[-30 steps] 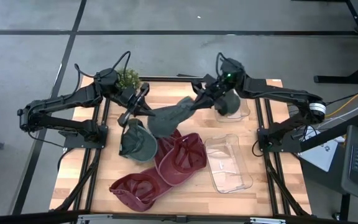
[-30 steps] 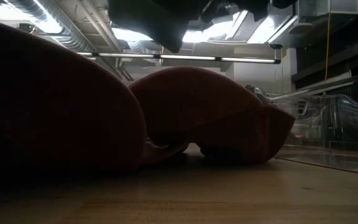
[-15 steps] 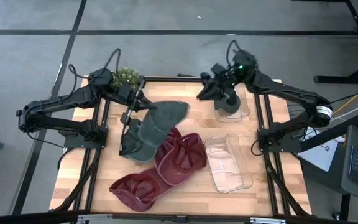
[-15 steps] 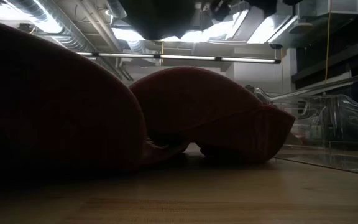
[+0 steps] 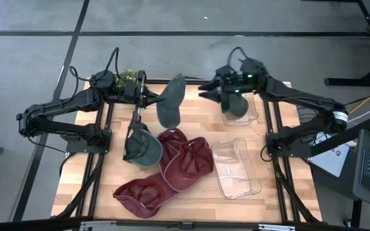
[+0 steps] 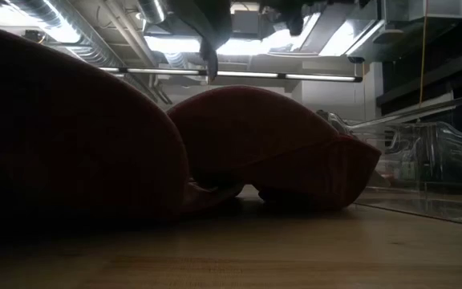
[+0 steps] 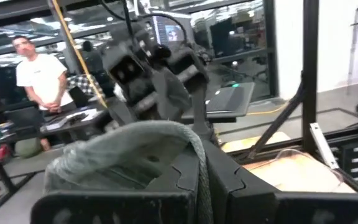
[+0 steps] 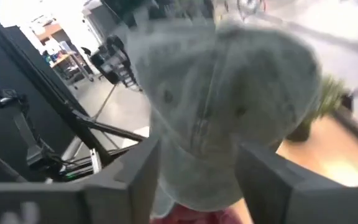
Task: Pick & Place hat
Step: Put the right gray cap into the top transparent bin
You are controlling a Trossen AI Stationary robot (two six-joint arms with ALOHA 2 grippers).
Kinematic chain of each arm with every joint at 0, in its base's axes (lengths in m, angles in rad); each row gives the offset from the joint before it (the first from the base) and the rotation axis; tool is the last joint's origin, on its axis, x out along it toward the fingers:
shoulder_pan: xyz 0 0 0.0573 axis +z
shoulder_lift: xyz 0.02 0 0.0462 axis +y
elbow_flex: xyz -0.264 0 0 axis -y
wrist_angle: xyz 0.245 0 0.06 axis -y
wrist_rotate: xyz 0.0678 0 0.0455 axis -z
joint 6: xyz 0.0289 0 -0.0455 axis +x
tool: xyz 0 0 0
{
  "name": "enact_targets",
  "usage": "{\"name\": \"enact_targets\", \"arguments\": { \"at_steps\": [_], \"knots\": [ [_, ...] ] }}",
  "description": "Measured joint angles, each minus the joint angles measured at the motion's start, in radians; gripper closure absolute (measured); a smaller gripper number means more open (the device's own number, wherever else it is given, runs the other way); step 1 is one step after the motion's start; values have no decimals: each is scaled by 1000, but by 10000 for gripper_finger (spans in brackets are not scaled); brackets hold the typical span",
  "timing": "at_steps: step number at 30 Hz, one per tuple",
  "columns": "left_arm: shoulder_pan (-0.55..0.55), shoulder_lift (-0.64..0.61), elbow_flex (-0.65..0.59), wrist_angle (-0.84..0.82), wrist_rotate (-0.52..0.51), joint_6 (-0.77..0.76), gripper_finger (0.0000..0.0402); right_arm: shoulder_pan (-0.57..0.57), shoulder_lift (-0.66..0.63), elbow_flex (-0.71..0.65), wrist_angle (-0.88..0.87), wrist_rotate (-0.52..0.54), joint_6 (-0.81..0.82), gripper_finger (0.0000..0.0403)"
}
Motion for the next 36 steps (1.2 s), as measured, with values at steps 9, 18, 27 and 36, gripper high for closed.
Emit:
{"name": "enact_targets", "arguments": {
  "at_steps": [9, 18, 27, 36],
  "knots": [
    [0, 1, 0, -94, -106, 8, 398, 17, 151, 0, 169, -67, 51, 61],
    [0, 10, 0, -114, -206, 37, 398, 17, 155, 0, 177, 142, 121, 28],
    [0, 39, 0, -91, -197, 50, 398, 10, 235, 0, 240, 149, 126, 27],
    [0, 40, 0, -53, -195, 56, 398, -5, 319, 0, 388, 27, 260, 27]
  ]
}}
